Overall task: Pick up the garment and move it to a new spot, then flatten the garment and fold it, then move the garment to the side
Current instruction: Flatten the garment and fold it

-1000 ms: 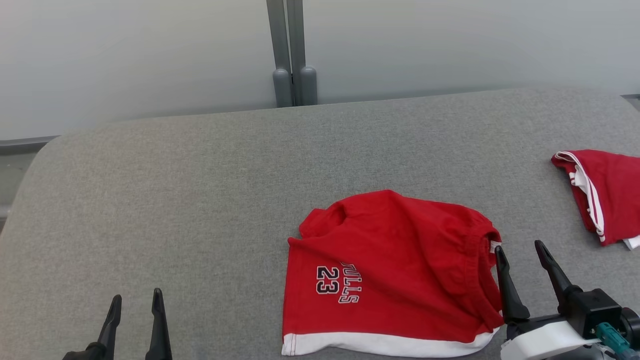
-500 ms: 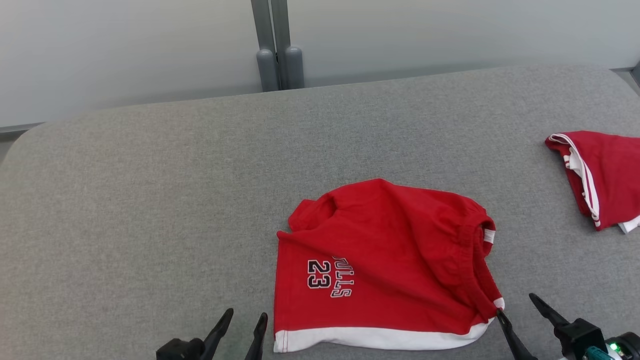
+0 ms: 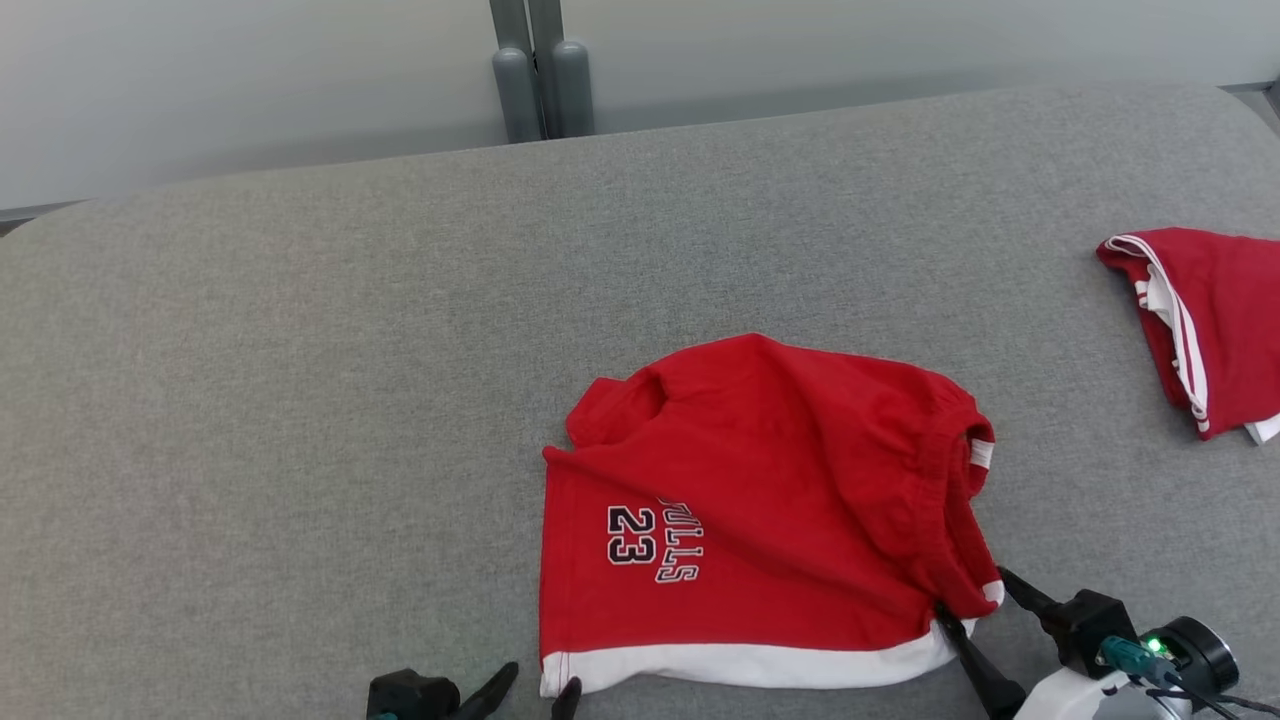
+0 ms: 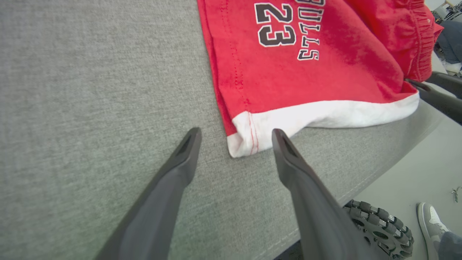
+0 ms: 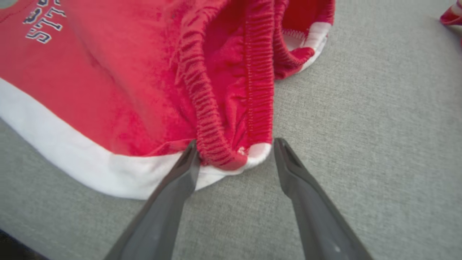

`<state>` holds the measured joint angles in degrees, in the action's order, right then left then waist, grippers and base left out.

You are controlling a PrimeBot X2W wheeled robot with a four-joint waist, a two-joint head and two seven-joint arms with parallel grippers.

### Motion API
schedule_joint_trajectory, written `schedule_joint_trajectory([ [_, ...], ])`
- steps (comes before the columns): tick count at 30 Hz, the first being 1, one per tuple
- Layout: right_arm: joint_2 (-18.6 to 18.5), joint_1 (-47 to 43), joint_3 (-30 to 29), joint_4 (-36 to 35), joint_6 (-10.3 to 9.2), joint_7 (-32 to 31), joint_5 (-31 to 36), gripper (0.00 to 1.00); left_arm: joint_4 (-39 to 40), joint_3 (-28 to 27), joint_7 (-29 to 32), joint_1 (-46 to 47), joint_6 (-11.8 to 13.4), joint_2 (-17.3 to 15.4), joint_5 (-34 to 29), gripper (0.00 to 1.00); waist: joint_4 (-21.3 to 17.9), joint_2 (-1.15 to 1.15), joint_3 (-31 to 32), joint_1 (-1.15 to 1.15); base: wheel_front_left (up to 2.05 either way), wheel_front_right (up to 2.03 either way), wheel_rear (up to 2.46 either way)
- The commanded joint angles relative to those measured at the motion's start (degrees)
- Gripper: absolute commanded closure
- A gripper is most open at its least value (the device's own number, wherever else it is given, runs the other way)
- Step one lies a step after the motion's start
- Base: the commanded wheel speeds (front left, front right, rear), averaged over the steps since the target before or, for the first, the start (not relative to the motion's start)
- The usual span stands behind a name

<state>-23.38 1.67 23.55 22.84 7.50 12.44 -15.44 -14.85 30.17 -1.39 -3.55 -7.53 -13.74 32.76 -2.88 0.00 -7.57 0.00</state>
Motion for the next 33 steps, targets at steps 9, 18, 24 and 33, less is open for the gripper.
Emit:
schedule_joint_trajectory([
  [9,-1.2,4.0,4.2,2.9,-0.03,0.0,-3.6,0.34,-2.4,3.1,-0.2,3.4,0.1,-0.3,3.2,0.00,0.9,0.00,-1.4,0.00,0.00,0.00,0.00],
  [18,-0.4,3.9,3.4,-0.2,-0.04,0.1,-13.0,1.00,-2.0,8.6,1.8,4.1,0.1,-1.9,11.4,1.00,-0.8,0.00,-0.5,0.00,0.00,0.00,0.00],
  [24,-4.3,-1.0,-3.8,-17.7,-0.04,-3.8,-26.3,1.00,15.1,5.4,-1.9,2.6,0.1,-7.0,19.9,1.00,-2.1,0.00,0.0,0.00,0.00,0.00,0.00],
  [33,-5.4,2.8,-26.5,-46.8,-0.06,-24.6,-41.9,1.00,46.6,-9.1,1.0,11.5,2.5,-17.2,26.4,1.00,-2.4,0.00,-4.1,0.00,0.00,0.00,0.00],
])
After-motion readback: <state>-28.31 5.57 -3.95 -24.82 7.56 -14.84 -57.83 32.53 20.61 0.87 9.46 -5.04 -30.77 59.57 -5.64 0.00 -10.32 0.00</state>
